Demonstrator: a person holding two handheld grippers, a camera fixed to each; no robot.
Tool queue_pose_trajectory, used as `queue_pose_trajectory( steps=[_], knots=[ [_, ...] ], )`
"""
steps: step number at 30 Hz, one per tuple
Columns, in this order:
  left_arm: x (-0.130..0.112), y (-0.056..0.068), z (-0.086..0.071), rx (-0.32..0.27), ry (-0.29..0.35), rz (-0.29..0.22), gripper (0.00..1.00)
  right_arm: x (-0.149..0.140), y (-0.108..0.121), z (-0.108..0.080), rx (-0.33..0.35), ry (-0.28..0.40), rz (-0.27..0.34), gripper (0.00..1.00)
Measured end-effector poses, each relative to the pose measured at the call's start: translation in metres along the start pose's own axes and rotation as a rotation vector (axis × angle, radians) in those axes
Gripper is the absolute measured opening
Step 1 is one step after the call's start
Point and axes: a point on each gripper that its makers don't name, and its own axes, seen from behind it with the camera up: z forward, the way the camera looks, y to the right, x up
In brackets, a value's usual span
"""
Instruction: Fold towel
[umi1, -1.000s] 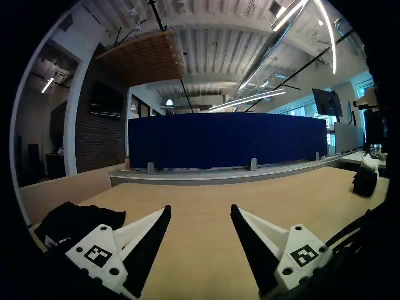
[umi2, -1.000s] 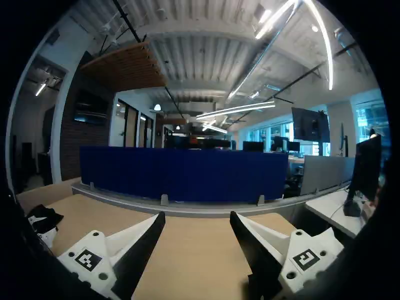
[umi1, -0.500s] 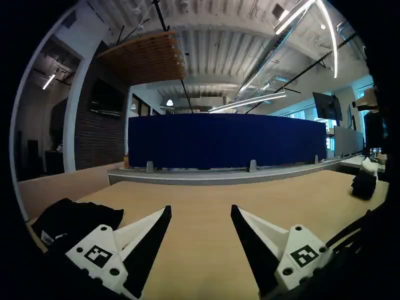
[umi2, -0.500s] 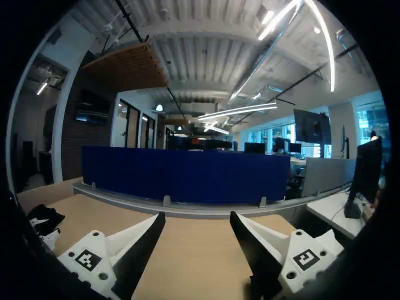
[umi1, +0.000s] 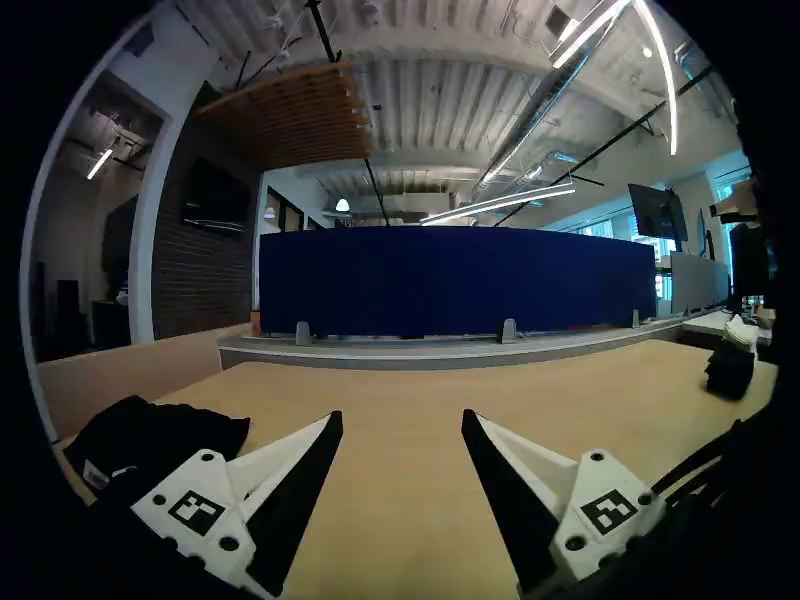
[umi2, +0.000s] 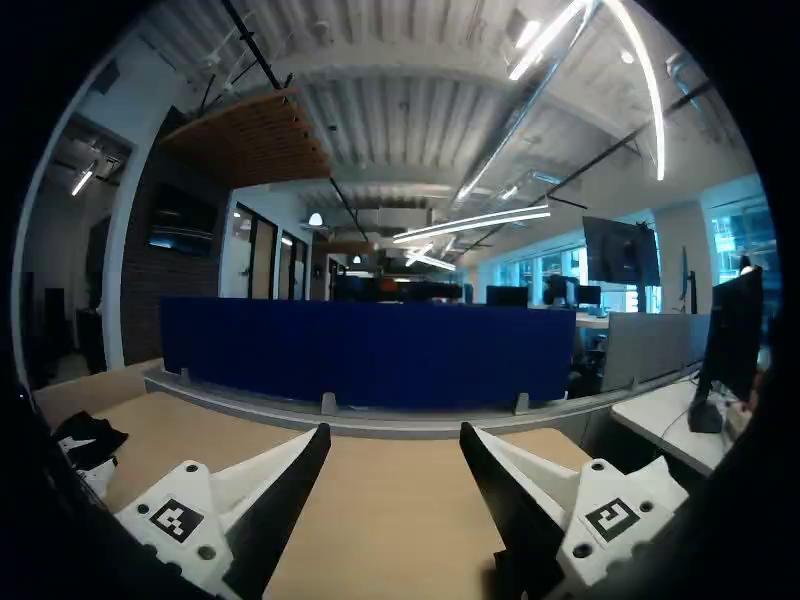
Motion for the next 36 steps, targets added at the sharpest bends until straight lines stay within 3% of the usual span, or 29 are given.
queue_pose_trajectory(
  steps=[9,17,36],
  knots=[
    [-0.001,0.0,0.0,0.0,0.0,0.0,0.88,0.011,0.02,-0.005,-0.012,0.051,0.001,1.0],
    [-0.001,0.0,0.0,0.0,0.001,0.0,0.88,0.004,0.031,-0.008,-0.02,0.064,0.019,1.0],
    [0.0,0.0,0.002,0.0,0.0,0.0,0.88,-0.074,0.052,0.002,-0.047,0.042,0.027,1.0]
  ],
)
